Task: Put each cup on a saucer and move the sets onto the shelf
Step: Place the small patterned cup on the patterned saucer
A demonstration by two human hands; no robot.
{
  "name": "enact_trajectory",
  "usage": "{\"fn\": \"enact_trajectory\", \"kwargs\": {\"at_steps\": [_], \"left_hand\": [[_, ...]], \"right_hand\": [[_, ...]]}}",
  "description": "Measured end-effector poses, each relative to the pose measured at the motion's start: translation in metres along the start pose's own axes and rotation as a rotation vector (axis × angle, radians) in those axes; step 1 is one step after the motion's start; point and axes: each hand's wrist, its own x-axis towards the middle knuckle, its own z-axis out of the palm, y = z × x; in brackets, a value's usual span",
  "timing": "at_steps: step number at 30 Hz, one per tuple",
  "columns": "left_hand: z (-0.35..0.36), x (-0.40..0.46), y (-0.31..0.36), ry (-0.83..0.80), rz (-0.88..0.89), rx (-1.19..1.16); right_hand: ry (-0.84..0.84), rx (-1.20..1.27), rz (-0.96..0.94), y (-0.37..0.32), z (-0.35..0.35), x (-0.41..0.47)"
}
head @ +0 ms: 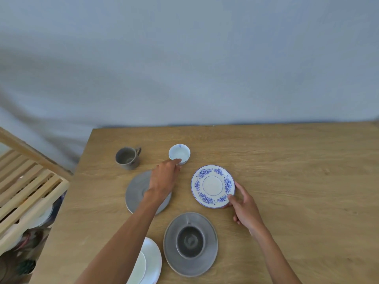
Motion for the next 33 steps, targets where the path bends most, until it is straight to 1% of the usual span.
{"fn": "enact_trajectory", "kwargs": {"at_steps": [5,9,18,24,27,33], "left_hand": [[0.007,0.004,-0.001,0.038,0.003,0.03],[0.007,-0.001,0.0,0.105,0.053,0.051],[-0.019,-0.044,0.005,0.257,0.09,0.006],[-0.015,-0.065,0.026,0.182,0.196,-0.036],[-0.006,-0.068,0.034,0.13,0.177,-0.082],[0.011,-0.067,0.036,0.064,0.17,-0.047]], "right_hand": [[0.003,0.013,0.009,0.003,0.005,0.002],[0.0,0.018,0.006,0.003,0.004,0.003],[-0.015,0.051,-0.01,-0.011,0.018,0.005],[-0.08,0.031,-0.021,-0.022,0.03,0.012],[-0.098,0.046,-0.025,-0.026,0.033,0.011],[-0.093,0.058,-0.024,-0.024,0.035,0.013]]}}
